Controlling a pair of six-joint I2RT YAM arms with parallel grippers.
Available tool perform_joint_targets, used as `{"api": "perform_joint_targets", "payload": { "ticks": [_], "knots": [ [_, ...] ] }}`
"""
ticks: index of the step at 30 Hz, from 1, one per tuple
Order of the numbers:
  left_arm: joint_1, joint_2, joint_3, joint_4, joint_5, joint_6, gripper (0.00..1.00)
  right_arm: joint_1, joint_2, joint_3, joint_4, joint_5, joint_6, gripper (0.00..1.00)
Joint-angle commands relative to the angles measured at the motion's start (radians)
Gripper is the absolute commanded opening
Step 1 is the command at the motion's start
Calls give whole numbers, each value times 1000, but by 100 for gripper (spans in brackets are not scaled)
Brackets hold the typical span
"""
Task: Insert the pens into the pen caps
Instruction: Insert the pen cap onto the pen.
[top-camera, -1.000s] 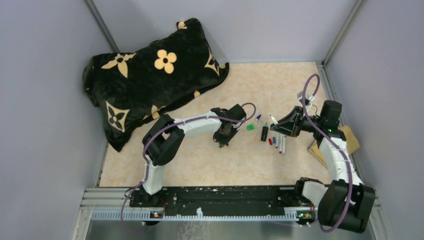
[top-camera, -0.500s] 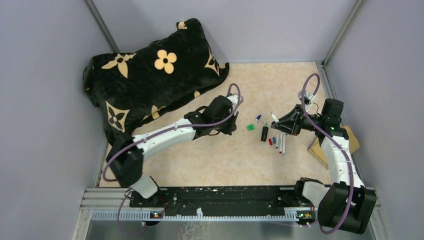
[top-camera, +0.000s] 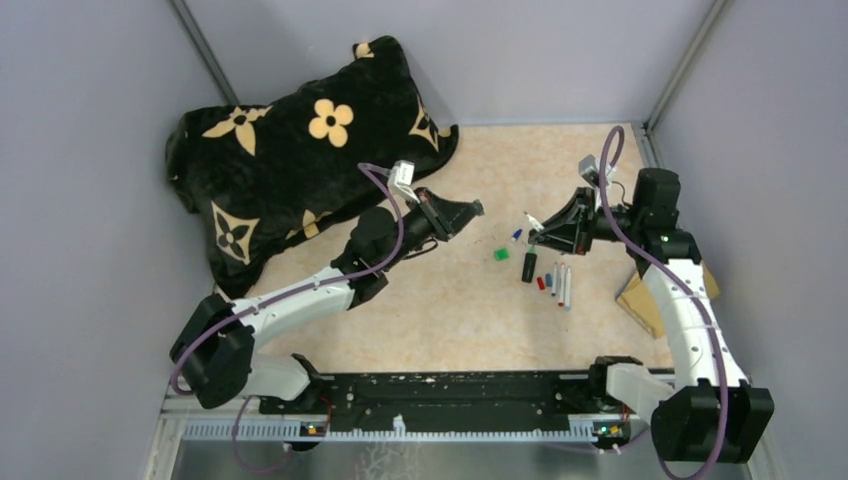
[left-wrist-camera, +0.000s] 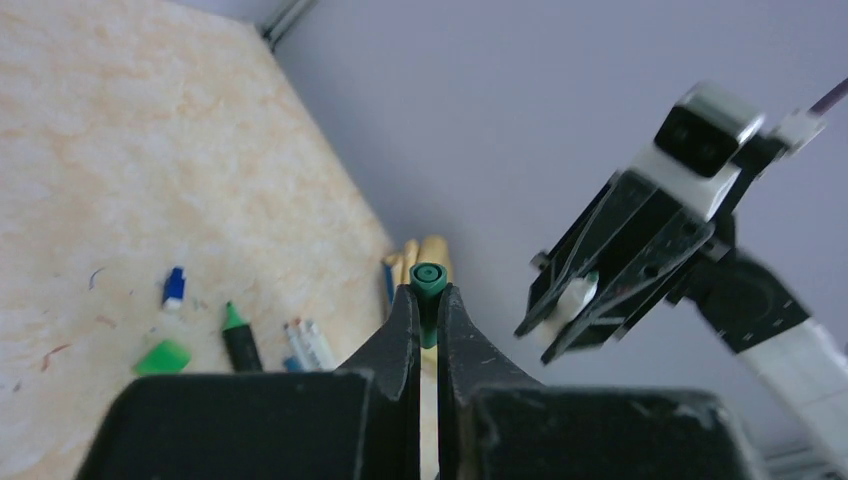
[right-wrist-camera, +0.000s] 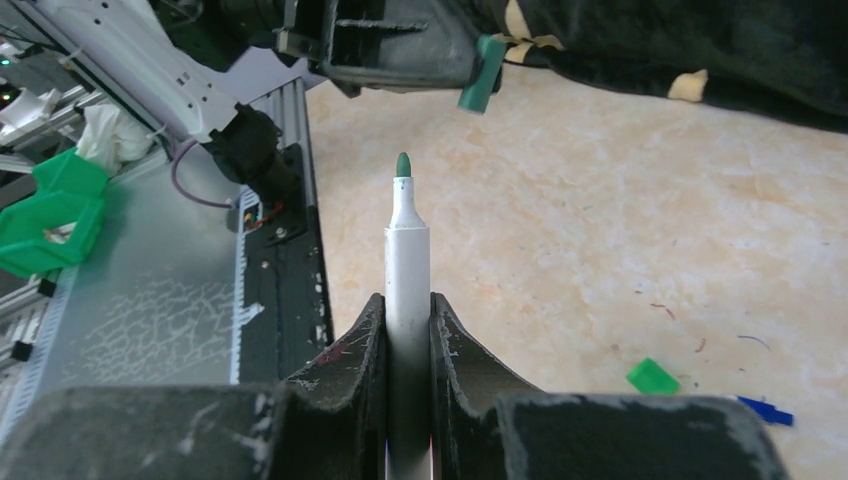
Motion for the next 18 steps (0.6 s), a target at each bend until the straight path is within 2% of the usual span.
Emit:
{"api": "perform_joint_targets", "payload": {
  "ticks": [1, 4, 8, 13, 18],
  "knots": [
    [12, -2, -59, 364, -102, -257, 0, 84, -3, 64, 80, 47, 157, 0],
    [11, 23, -51, 408, -116, -352, 0, 146, -1, 52, 167, 88, 274, 0],
    [12, 61, -31, 427, -95, -428, 0, 163, 16, 32, 305, 100, 431, 0],
    [1, 107, -10, 472, -67, -460, 0, 190, 29, 3, 422, 111, 538, 0],
    [-9, 144, 0, 515, -66, -473, 0, 206, 40, -12, 435, 128, 556, 0]
  ]
}}
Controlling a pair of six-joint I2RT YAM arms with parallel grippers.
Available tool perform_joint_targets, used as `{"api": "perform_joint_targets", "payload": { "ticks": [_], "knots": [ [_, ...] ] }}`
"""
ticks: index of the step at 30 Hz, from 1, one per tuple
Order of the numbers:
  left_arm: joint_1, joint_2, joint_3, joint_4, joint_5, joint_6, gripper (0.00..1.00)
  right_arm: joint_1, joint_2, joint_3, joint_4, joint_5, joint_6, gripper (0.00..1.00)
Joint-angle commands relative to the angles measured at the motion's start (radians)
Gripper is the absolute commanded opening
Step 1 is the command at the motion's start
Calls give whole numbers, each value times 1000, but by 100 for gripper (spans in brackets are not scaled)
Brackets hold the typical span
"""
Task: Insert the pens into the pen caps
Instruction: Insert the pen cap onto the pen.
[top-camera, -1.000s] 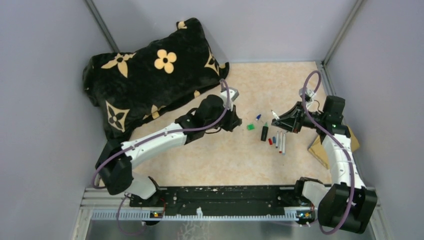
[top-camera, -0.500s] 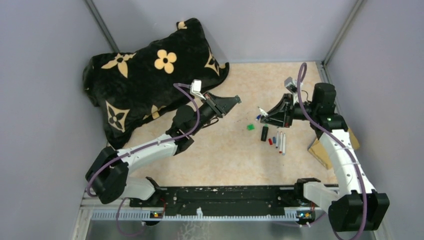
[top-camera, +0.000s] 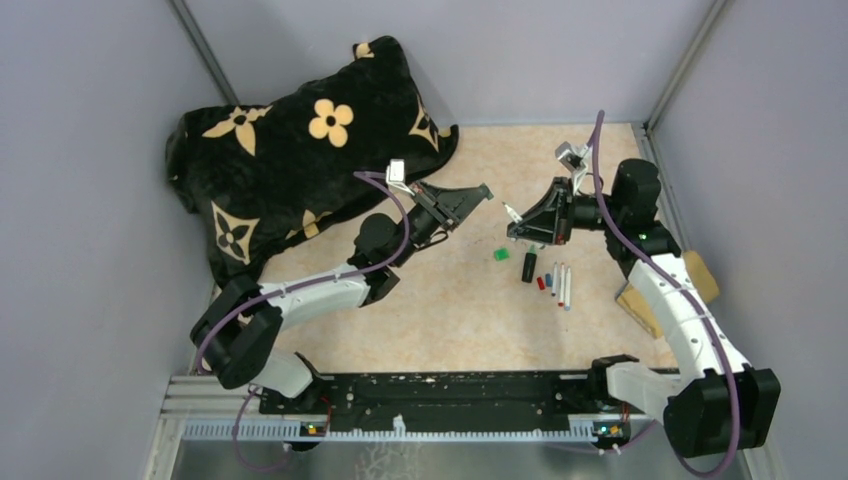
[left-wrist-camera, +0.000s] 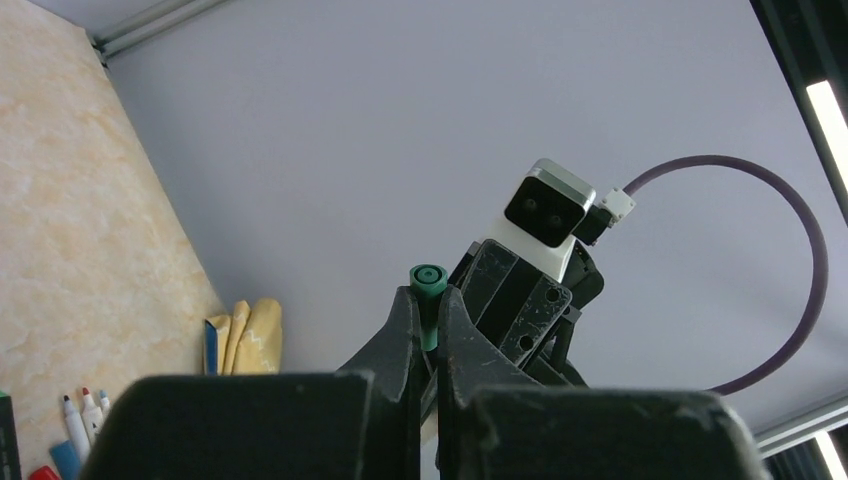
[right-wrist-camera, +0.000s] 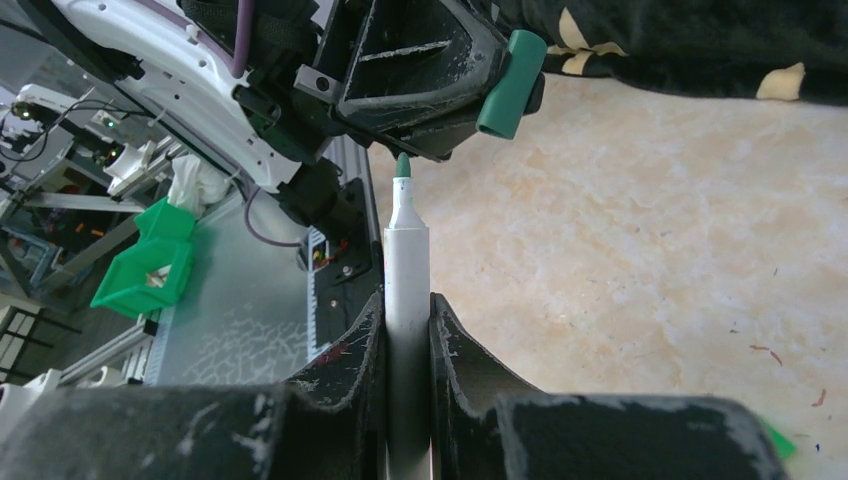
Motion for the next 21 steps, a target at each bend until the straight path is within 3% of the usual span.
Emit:
{"api": "perform_joint_targets", "payload": {
  "ticks": [1, 21],
  "knots": [
    [-10, 27, 38, 95, 9, -37, 0, 20, 6, -12, 78, 26, 61, 0],
    [-28, 73, 43, 127, 46, -57, 0, 47, 40, -11, 78, 79, 56, 0]
  ]
}}
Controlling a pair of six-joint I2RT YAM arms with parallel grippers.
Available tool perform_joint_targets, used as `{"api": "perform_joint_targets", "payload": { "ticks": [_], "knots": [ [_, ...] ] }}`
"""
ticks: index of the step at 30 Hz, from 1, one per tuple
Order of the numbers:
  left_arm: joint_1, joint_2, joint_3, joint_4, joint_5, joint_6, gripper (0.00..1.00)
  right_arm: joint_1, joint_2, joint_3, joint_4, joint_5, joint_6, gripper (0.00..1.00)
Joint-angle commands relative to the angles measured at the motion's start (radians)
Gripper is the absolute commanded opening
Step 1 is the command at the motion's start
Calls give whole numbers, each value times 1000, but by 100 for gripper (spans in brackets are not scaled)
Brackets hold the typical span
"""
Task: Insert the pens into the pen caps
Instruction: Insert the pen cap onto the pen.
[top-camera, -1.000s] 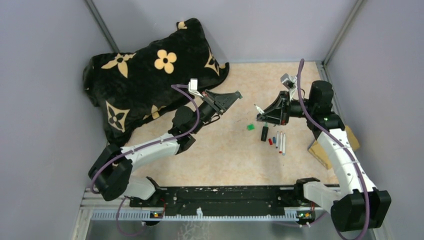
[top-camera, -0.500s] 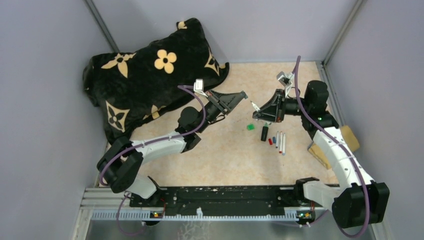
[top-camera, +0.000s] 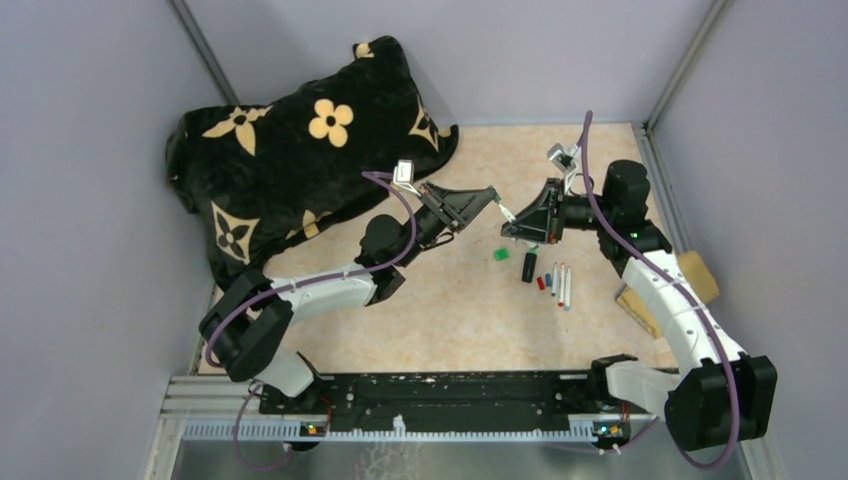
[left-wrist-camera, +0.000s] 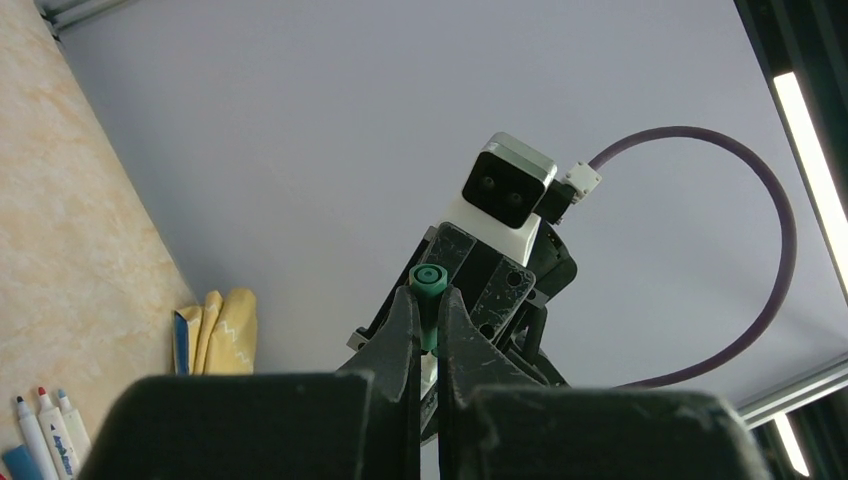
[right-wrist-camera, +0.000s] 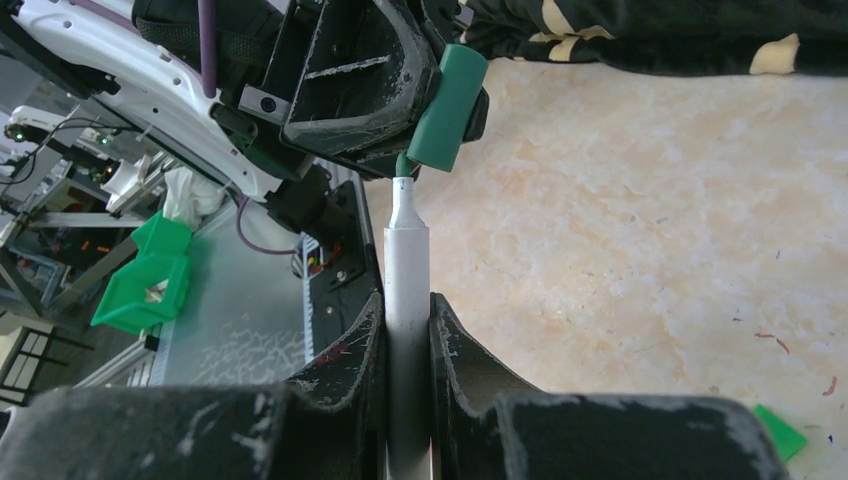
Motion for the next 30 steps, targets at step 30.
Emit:
{"api": "perform_joint_targets", "payload": {
  "ticks": [30],
  "knots": [
    [-12, -16, -13, 67, -36, -2, 0, 2, -18, 47, -29, -7, -54, 0]
  ]
}}
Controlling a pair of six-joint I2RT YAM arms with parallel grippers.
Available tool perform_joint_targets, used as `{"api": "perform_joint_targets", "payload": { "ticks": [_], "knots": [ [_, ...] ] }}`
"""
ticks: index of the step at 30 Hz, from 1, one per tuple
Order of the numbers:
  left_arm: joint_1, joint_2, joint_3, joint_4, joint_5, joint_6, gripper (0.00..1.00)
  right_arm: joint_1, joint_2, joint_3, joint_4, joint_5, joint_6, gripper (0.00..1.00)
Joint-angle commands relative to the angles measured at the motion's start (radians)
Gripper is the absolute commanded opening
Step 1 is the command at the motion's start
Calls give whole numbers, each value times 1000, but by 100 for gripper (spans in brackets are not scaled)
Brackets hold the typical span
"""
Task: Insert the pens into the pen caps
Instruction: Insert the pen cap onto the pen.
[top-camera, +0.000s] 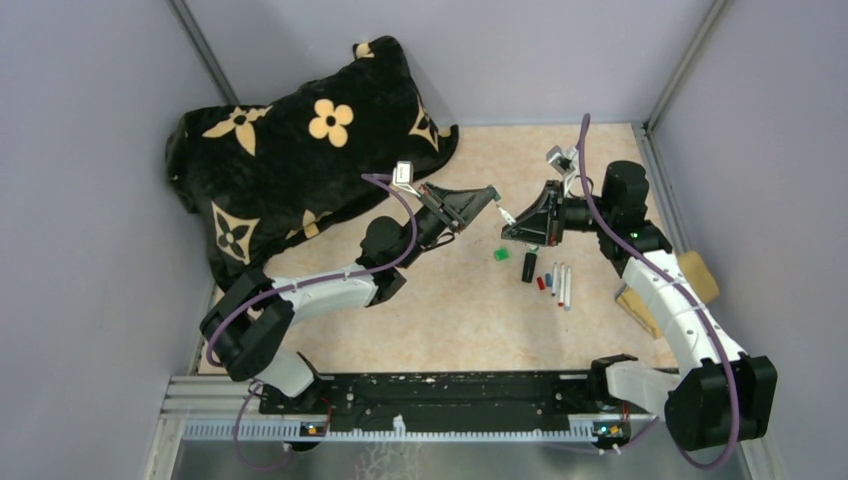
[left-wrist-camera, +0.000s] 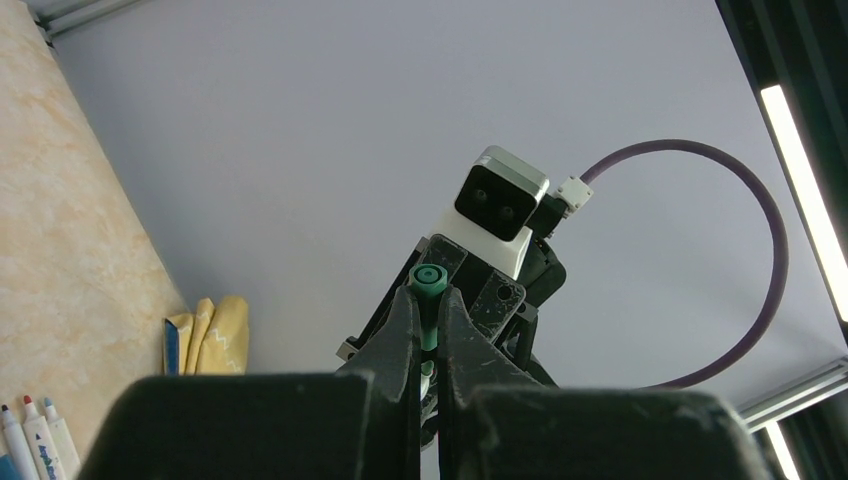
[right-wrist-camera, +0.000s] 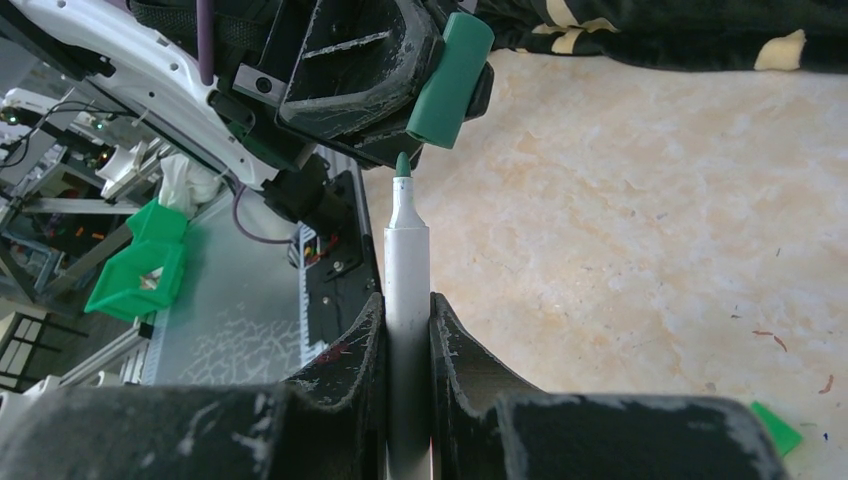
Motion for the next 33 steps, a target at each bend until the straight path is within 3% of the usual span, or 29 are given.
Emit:
{"api": "perform_joint_targets", "payload": {
  "ticks": [1, 33],
  "knots": [
    [-3, -24, -10, 45, -9, 9, 0, 0, -18, 49, 11, 11, 6, 0],
    [-3, -24, 2, -3, 9, 30, 0, -18, -15, 67, 22, 49, 47, 0]
  ]
}}
